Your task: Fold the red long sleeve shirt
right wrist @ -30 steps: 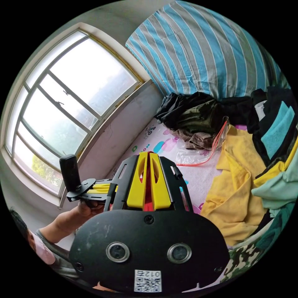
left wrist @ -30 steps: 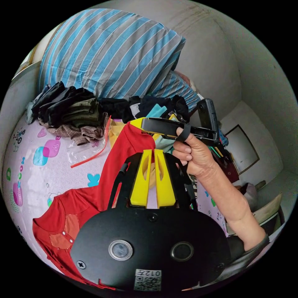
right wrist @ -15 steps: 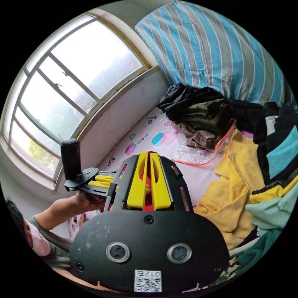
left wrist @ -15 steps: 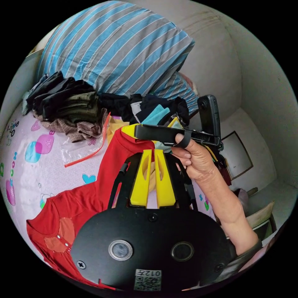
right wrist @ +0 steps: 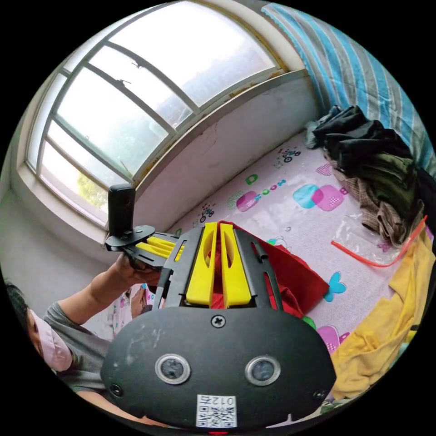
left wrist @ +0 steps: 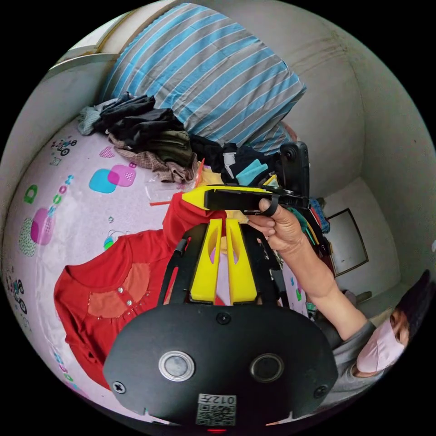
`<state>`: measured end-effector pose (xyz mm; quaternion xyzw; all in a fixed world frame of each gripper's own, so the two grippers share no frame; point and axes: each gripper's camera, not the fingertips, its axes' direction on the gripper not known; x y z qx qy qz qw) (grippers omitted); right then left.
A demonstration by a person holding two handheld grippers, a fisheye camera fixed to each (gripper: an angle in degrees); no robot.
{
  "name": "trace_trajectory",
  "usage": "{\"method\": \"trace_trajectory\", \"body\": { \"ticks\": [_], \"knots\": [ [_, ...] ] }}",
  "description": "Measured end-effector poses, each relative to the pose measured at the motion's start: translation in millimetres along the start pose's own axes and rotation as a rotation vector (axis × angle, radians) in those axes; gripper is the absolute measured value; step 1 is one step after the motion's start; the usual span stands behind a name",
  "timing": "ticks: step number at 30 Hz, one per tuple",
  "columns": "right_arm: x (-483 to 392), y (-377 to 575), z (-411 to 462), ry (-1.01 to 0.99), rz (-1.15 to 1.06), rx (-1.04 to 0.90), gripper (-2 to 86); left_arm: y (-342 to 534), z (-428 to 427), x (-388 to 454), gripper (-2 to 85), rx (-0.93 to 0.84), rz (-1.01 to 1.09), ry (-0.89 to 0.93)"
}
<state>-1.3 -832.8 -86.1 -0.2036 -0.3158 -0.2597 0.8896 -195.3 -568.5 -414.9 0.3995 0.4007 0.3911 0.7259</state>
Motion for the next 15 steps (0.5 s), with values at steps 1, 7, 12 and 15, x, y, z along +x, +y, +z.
{"method": "trace_trajectory", "body": {
  "ticks": [1,7,12,15],
  "knots": [
    [-7.0,-9.1,14.2,0.004,-0.006,-0.027,-0.6,5.4,-8.6,-8.3,0.7,-0.006,-0.013,-0.012],
    [-19.0,-40.8,101.5,0.046,-0.013,-0.179,-0.5,41.9,-15.0,-71.8,0.7,-0.042,-0.178,-0.055],
    [-10.4,-54.2,158.9,0.019,0.020,-0.200,-0.3,71.2,-2.7,-118.7,0.8,-0.074,-0.310,-0.097],
    [1.1,-60.4,181.1,0.046,0.053,-0.258,0.1,87.0,2.4,-146.3,0.9,-0.109,-0.394,-0.148]
  ]
}}
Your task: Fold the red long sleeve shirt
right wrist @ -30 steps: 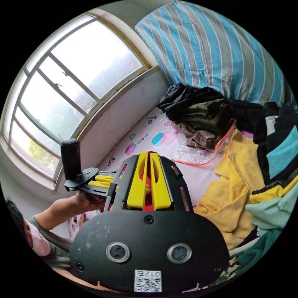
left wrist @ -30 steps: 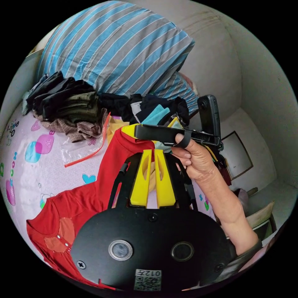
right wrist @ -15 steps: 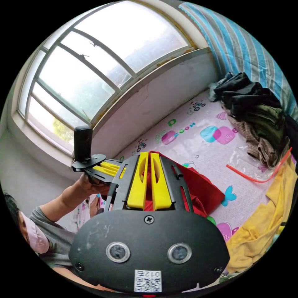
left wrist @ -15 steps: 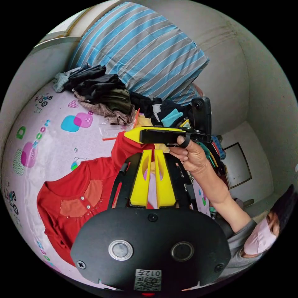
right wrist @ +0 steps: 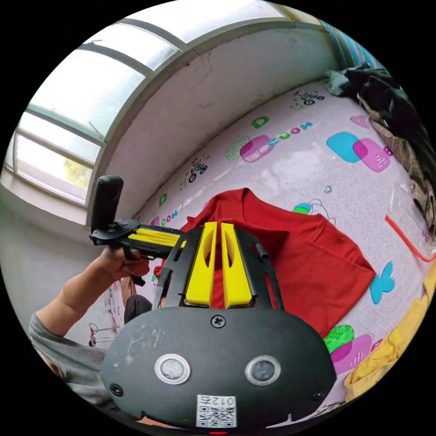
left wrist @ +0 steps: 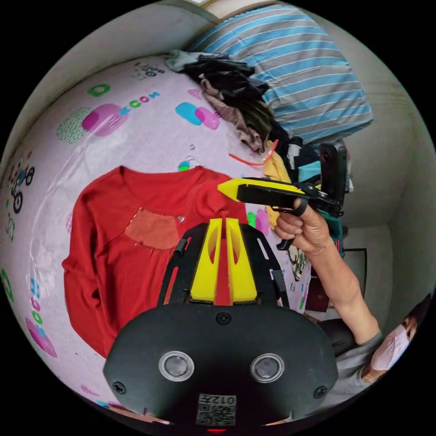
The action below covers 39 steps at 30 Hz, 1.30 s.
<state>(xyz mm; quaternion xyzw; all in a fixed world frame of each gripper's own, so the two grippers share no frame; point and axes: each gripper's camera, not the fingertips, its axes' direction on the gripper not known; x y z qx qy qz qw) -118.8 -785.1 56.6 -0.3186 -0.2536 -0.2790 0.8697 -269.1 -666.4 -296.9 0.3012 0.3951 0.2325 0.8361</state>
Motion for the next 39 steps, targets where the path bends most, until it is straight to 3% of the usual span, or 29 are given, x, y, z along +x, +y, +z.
{"method": "trace_trajectory", "body": {
  "ticks": [12,17,19,22,29,32,34,37,39],
  "knots": [
    [87.6,17.0,-10.1,0.251,0.190,-0.182,0.2,28.5,30.5,-60.4,0.9,-0.017,-0.230,-0.168],
    [97.5,14.1,-15.3,0.324,0.220,-0.233,-0.3,32.2,0.7,-21.0,0.7,0.176,-0.086,-0.287],
    [97.3,10.1,-11.6,0.345,0.221,-0.260,-0.5,33.5,8.0,-7.7,0.6,0.126,-0.030,-0.401],
    [94.1,1.5,-3.7,0.364,0.216,-0.290,-0.8,32.7,35.5,-10.1,0.4,-0.059,-0.056,-0.426],
    [85.9,-22.9,-3.4,0.348,0.249,-0.273,-0.9,43.5,20.3,12.2,0.3,0.097,-0.121,-0.385],
    [81.5,-30.1,-2.3,0.346,0.247,-0.269,-0.9,43.8,20.2,67.8,0.3,0.139,0.128,-0.368],
    [78.0,-34.7,-0.7,0.353,0.243,-0.271,-0.9,48.7,58.9,131.4,0.2,-0.064,0.501,-0.524],
    [71.4,-41.9,2.9,0.372,0.239,-0.280,-0.9,63.2,102.9,173.1,0.0,-0.249,0.759,-0.690],
    [66.8,-45.5,5.5,0.388,0.235,-0.284,-0.9,65.3,118.3,184.0,0.0,-0.313,0.817,-0.752]
  ]
}}
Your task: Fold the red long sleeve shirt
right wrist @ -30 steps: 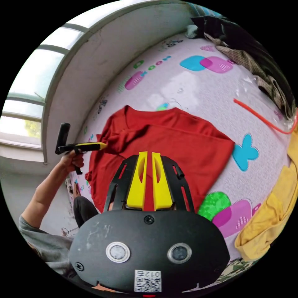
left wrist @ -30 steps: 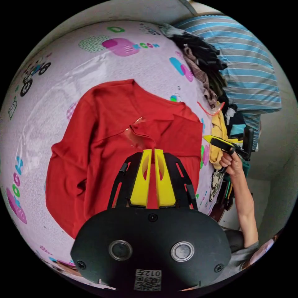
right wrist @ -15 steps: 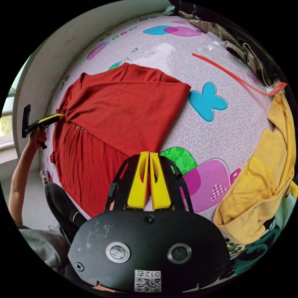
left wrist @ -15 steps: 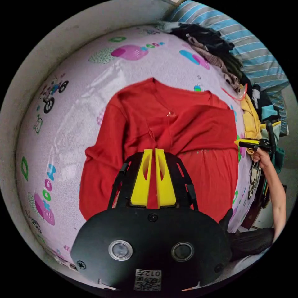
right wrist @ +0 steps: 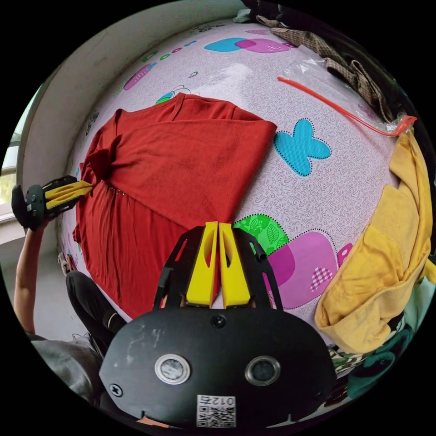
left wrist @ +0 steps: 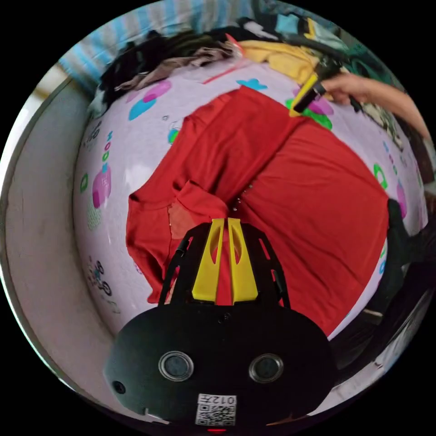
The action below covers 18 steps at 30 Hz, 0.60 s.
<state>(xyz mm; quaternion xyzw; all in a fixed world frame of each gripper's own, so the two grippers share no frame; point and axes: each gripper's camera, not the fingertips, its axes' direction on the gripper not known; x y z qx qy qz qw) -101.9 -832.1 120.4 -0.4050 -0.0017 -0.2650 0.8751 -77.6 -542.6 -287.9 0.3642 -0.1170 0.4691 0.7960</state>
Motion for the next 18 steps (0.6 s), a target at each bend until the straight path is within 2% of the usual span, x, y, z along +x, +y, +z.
{"method": "trace_trajectory", "body": {
  "ticks": [2,5,7,8,10,13,15,18],
  "knots": [
    [-6.4,-2.7,0.0,0.015,-0.002,0.000,-0.9,-6.4,-0.2,-0.9,0.0,-0.021,-0.001,-0.012],
    [-10.3,-5.0,0.4,0.012,0.005,0.004,-0.9,2.2,-11.8,-32.3,0.0,0.019,-0.162,-0.006],
    [-11.2,-5.7,1.0,0.002,0.011,0.008,-0.9,39.1,-19.1,-81.4,0.0,0.095,-0.484,0.023],
    [-11.7,-5.9,1.5,-0.006,0.017,0.011,-0.9,52.3,-16.7,-93.6,0.0,0.101,-0.578,0.044],
    [-13.3,-6.4,2.5,-0.011,0.017,0.014,-0.9,104.4,11.8,-124.0,0.1,0.093,-0.865,0.223],
    [-17.2,-8.5,4.8,-0.011,0.010,0.008,-0.9,135.0,51.5,-124.6,0.2,0.022,-0.958,0.392],
    [-19.9,-9.6,6.5,-0.007,0.011,0.004,-0.9,146.7,63.0,-121.5,0.3,-0.017,-1.004,0.399],
    [-24.4,-9.4,9.8,-0.001,0.015,0.006,-0.9,176.1,63.5,-127.1,0.3,0.105,-1.146,0.471]
  ]
}}
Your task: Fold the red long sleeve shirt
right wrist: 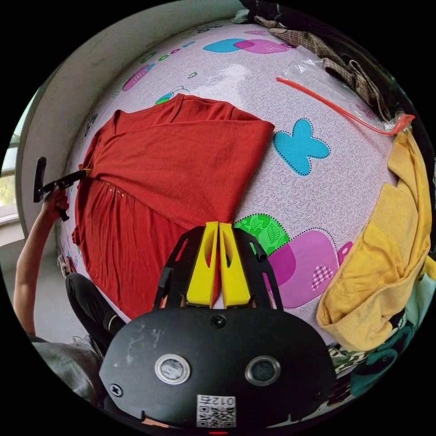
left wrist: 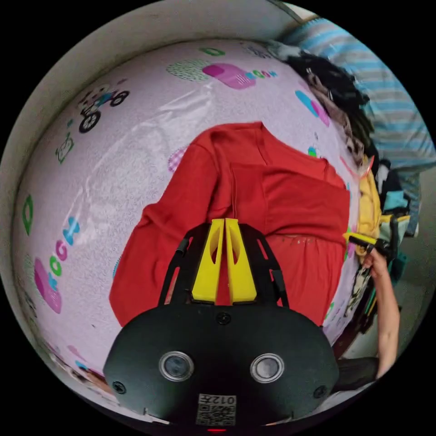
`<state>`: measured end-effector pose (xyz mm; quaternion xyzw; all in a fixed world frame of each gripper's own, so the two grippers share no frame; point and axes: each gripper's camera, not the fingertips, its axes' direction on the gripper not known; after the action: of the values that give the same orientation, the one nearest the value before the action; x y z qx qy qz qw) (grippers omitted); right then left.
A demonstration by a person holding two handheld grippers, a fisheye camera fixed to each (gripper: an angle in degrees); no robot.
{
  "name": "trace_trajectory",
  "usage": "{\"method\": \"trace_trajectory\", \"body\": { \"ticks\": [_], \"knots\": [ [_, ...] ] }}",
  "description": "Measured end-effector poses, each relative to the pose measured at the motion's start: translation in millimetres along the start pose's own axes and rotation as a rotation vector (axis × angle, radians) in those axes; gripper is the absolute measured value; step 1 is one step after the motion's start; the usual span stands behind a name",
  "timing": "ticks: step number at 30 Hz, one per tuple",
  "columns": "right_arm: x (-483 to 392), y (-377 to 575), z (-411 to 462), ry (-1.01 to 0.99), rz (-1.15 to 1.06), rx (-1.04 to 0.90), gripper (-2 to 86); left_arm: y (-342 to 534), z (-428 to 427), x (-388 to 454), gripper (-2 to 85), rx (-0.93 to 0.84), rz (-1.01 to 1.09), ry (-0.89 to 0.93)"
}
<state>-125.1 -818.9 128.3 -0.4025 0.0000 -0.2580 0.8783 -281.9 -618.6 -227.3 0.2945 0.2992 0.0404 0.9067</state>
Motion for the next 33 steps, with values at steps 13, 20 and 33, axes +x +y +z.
{"method": "trace_trajectory", "body": {
  "ticks": [13,20,33],
  "knots": [
    [-22.9,14.5,6.2,0.012,-0.055,0.003,-0.9,10.6,13.0,86.2,0.4,0.000,0.334,-0.188],
    [-38.2,22.1,36.1,0.145,-0.170,-0.040,-1.0,2.5,30.5,71.8,-0.1,-0.066,0.287,-0.238],
    [-57.0,105.0,61.0,0.064,-0.217,-0.087,-1.0,145.8,22.4,92.0,-0.2,-0.208,0.599,-0.165]
  ]
}}
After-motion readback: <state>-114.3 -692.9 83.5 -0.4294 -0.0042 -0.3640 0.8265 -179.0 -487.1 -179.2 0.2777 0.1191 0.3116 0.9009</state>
